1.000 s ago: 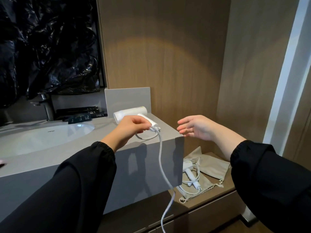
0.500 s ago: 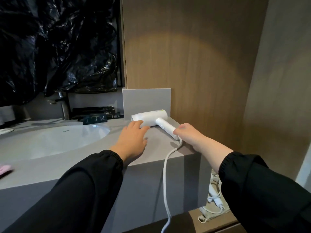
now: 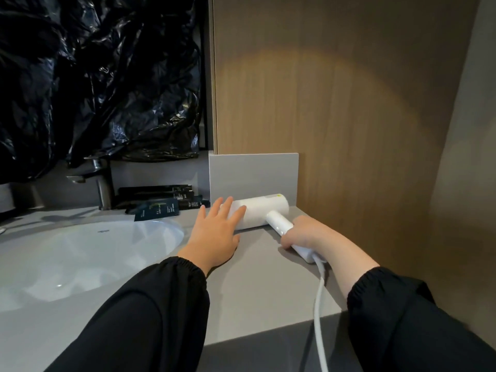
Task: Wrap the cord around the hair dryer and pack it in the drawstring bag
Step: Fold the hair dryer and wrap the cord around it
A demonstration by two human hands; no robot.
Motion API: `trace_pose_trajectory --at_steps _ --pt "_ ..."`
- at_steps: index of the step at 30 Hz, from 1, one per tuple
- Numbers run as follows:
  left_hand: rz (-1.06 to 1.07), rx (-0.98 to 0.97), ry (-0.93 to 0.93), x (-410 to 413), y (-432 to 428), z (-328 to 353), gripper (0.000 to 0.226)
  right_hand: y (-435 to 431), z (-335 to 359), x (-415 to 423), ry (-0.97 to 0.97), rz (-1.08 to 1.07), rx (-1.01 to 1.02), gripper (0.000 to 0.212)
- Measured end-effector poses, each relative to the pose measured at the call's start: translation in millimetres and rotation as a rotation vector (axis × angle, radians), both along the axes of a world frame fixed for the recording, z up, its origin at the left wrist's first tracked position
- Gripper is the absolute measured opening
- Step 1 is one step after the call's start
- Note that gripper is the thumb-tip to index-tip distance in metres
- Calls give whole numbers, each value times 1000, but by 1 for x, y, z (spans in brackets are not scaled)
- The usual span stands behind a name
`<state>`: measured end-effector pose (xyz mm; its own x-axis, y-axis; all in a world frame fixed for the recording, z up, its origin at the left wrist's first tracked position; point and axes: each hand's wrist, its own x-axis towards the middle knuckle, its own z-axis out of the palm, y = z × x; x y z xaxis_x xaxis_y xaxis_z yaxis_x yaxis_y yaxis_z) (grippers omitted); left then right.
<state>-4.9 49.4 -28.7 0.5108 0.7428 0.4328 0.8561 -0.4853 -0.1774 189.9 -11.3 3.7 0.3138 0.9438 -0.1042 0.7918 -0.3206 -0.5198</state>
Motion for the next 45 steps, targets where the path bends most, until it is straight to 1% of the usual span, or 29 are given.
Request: trace_pose_trajectory --at_steps 2,4,6,8,11,13,15,17,19,20,21,23,24,27,29,31,33,34,35,39,42,45 --pt "9 -28 -26 -2 8 1 68 5 -3 -2 8 9 51 25" --pt "2 -50 -92 -4 15 0 71 6 -5 -4 -25 39 88 21" --pt "-30 -78 -261 -7 19 1 71 6 -7 -7 -59 69 139 17" --pt "-52 -123 -451 -10 18 5 66 3 -8 -11 -93 90 206 15" --pt "-34 -185 -642 -14 10 12 58 -4 -7 -15 -155 91 339 13" --pt "-38 -235 -788 -16 10 15 58 -9 -5 -17 -245 93 449 16" --pt "-69 -284 -922 -19 9 19 52 -12 -4 -18 -320 101 527 19" --pt "-137 -388 -1081 -24 8 25 39 -14 -2 -17 -343 114 581 21" --pt "-234 -608 -1199 -31 6 29 30 -17 -2 -14 -359 156 631 25" --pt "-271 -707 -1214 -35 4 30 33 -17 -3 -12 -364 186 654 27" --pt "-290 -773 -1209 -38 3 30 40 -18 -3 -11 -369 211 674 30" --pt "-298 -818 -1194 -41 3 30 57 -18 -3 -10 -388 230 697 33" --pt "-297 -815 -1203 -41 2 29 58 -18 -3 -11 -397 221 700 33" --pt "-283 -758 -1223 -35 -1 28 43 -18 -3 -12 -438 135 669 24" --pt "-256 -724 -1214 -29 -4 27 40 -19 -1 -12 -486 41 604 17" --pt "-238 -708 -1211 -23 -6 27 38 -21 0 -11 -510 -45 562 19" --pt "-227 -679 -1226 -19 -9 30 35 -21 1 -11 -515 -98 568 21" --pt "-223 -666 -1237 -17 -10 32 37 -22 1 -11 -518 -117 580 21" --pt "-217 -653 -1251 -16 -11 33 40 -22 2 -11 -523 -132 594 22" --pt "-211 -618 -1300 -10 -17 36 37 -25 2 -11 -525 -167 650 22" --pt "-209 -606 -1345 -6 -22 36 37 -24 2 -10 -511 -168 651 21" --pt "-196 -600 -1359 -5 -22 34 31 -23 0 -10 -493 -163 639 22"
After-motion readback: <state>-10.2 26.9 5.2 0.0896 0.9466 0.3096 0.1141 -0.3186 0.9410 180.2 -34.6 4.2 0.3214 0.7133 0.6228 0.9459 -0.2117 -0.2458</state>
